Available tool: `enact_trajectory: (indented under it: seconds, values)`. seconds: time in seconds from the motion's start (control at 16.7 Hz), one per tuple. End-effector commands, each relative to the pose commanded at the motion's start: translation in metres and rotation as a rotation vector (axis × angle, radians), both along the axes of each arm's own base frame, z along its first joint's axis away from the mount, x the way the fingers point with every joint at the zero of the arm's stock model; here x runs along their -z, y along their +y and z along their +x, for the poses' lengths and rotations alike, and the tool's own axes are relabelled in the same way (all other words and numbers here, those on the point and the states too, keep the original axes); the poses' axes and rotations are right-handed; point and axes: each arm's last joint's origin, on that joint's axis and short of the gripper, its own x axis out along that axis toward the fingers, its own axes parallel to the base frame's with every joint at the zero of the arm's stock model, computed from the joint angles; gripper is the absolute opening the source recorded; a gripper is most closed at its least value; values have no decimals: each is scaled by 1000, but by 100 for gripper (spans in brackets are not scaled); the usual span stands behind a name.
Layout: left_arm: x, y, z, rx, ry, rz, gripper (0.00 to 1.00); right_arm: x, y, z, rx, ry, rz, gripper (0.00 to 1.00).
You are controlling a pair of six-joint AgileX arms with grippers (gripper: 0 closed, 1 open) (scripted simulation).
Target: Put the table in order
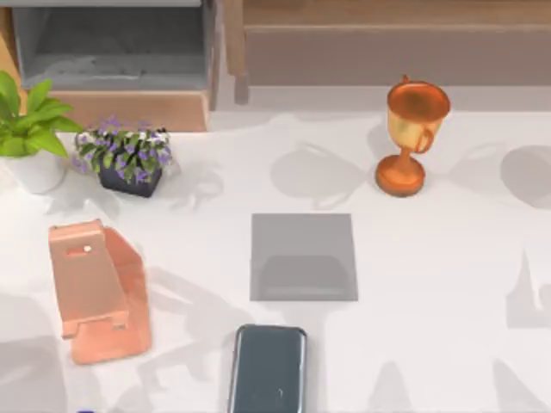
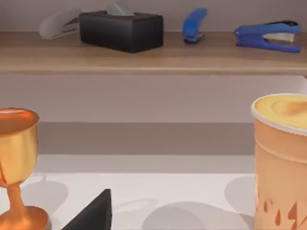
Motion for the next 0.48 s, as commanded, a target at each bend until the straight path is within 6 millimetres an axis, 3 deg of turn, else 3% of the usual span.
enact_trajectory:
  seconds: [0.48]
  values:
    - [2,5,3,-4,32,-18,100,0,0,0,0,0,0,100]
